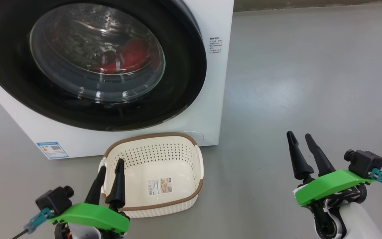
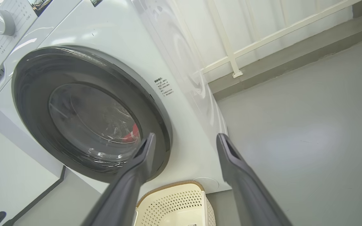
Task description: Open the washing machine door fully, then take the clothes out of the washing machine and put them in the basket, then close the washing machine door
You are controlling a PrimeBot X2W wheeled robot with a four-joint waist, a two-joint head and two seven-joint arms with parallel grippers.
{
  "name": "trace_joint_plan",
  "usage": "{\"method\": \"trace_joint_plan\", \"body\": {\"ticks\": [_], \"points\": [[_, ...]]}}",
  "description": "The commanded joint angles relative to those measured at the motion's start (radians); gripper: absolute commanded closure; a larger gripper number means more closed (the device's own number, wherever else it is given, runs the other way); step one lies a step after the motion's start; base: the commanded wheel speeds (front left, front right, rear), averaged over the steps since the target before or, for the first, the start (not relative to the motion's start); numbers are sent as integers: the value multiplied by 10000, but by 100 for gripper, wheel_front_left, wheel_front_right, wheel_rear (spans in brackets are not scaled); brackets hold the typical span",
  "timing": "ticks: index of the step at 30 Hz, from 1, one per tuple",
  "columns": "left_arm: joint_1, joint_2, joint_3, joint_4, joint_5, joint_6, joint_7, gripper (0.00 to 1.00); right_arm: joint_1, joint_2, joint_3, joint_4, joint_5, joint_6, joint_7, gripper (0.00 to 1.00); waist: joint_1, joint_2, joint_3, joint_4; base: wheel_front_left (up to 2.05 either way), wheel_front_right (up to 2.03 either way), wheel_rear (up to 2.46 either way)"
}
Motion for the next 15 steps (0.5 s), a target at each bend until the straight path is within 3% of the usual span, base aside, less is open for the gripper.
{"method": "trace_joint_plan", "body": {"ticks": [1, 15], "points": [[-517, 186, 115, -244, 315, 64, -171, 0, -565, -72, 219, -268, -304, -4, -130, 0, 0, 0, 6, -1, 0, 0, 0], [-882, 216, -160, -145, 1186, 143, -583, 0, -983, -112, 608, -5, -1382, -4, -541, 0, 0, 0, 24, -19, 0, 0, 0]]}}
